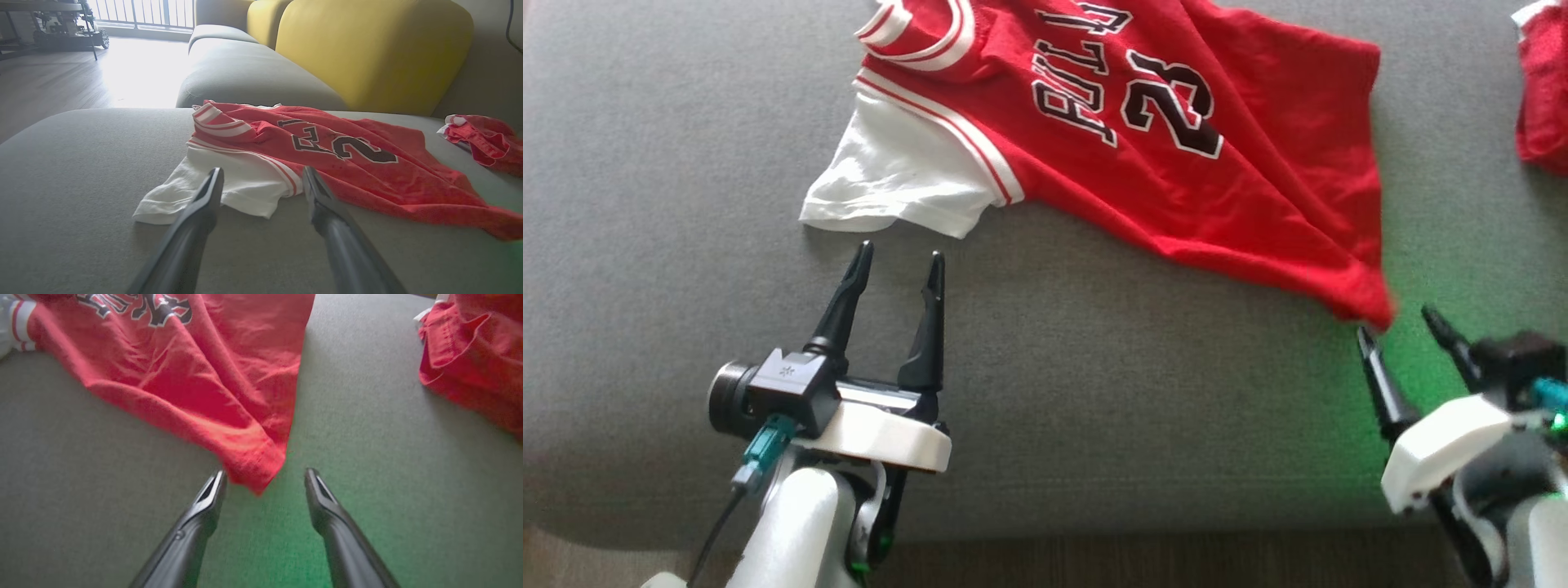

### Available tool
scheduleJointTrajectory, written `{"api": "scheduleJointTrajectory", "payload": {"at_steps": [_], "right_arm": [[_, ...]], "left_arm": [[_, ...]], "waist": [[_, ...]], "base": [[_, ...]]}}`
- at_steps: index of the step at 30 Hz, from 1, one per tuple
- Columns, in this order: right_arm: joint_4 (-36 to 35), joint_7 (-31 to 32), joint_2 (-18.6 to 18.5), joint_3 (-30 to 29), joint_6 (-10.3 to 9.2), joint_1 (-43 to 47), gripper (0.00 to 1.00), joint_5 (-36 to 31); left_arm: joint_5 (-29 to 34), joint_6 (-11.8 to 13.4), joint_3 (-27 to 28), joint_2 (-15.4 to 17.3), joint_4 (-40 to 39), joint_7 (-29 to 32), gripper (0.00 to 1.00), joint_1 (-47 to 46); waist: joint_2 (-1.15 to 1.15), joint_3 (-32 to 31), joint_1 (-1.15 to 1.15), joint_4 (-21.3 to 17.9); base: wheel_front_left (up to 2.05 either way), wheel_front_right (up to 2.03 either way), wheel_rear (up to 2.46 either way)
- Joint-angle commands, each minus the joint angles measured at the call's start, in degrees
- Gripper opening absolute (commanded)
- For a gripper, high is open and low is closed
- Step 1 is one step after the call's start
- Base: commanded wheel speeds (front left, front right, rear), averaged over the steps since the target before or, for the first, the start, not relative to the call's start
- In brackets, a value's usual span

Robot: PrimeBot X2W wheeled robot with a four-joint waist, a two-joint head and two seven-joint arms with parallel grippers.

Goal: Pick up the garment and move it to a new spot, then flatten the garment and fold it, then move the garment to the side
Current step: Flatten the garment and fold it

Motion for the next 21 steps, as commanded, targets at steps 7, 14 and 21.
{"api": "scheduleJointTrajectory", "payload": {"at_steps": [7, 14, 21], "right_arm": [[-1.14, -3.0, 1.37, 3.78, -0.02, 1.47, 1.0, -1.04], [5.26, -6.45, 1.58, 4.82, -0.02, -1.89, 1.0, -2.52], [10.39, -10.96, 1.82, 4.52, -0.02, -5.17, 0.93, -4.67]], "left_arm": [[1.43, -0.95, 2.32, 0.15, -1.28, -0.29, 1.0, -1.12], [2.38, -1.6, 2.59, 0.15, -1.17, -0.29, 1.0, -1.55], [2.77, -1.67, 2.57, 0.15, -1.16, -0.29, 1.0, -1.45]], "waist": [[0.0, 0.62, 0.0, -1.93], [0.0, 1.11, 0.0, -2.13], [0.0, 1.05, 0.0, -1.28]], "base": [[0.0, 0.0, 0.0], [0.0, 0.0, 0.0], [0.0, 0.0, 0.0]]}}
